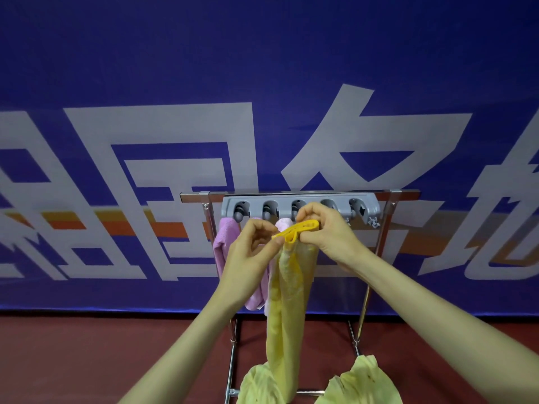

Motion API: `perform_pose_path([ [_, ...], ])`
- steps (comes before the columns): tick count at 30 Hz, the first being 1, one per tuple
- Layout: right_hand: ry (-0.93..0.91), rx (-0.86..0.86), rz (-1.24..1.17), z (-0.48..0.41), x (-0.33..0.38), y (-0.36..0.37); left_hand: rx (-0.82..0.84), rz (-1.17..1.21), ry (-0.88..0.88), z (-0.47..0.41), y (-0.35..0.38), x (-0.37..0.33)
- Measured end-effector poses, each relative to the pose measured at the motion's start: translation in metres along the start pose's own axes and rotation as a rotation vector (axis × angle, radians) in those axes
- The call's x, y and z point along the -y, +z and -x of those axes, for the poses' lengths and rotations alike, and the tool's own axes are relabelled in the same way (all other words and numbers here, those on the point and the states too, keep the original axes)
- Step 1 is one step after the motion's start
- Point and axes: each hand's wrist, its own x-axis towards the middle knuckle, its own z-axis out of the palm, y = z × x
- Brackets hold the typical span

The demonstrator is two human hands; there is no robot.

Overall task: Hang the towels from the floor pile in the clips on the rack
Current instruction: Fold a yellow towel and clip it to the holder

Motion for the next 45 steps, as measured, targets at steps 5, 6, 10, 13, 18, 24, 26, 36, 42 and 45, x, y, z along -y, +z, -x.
perform_pose_path([
  [5,0.019,-0.048,-0.081,-0.001,0.004,0.005,0.138,-0.082,-0.141,0.002,-0.004,0.025],
  [6,0.025,-0.052,-0.120,-0.001,0.005,0.006,0.141,-0.114,-0.161,0.002,-0.005,0.029],
  [10,0.059,-0.049,-0.361,-0.003,0.005,0.009,0.072,-0.153,-0.137,0.000,-0.001,0.032],
  [13,0.115,-0.013,-0.529,-0.001,0.002,0.013,0.056,-0.152,-0.105,-0.004,0.001,0.030],
  [18,0.104,-0.066,-0.544,0.001,-0.001,0.013,0.054,-0.093,-0.066,-0.005,0.003,0.032],
  [24,0.052,-0.095,-0.613,-0.003,0.007,0.011,0.008,0.051,0.032,-0.003,0.002,0.037],
  [26,0.047,-0.075,-0.629,-0.004,0.010,0.009,0.067,0.047,0.045,-0.002,-0.001,0.040],
  [36,0.015,-0.113,-0.726,-0.013,0.028,0.002,0.499,-0.141,-0.415,0.003,0.004,0.084],
  [42,-0.012,-0.244,-0.795,-0.024,0.039,-0.017,0.547,-0.167,-0.495,0.009,0.003,0.119],
  [45,-0.034,-0.339,-0.814,-0.028,0.045,-0.030,0.526,-0.115,-0.542,0.011,-0.001,0.121],
])
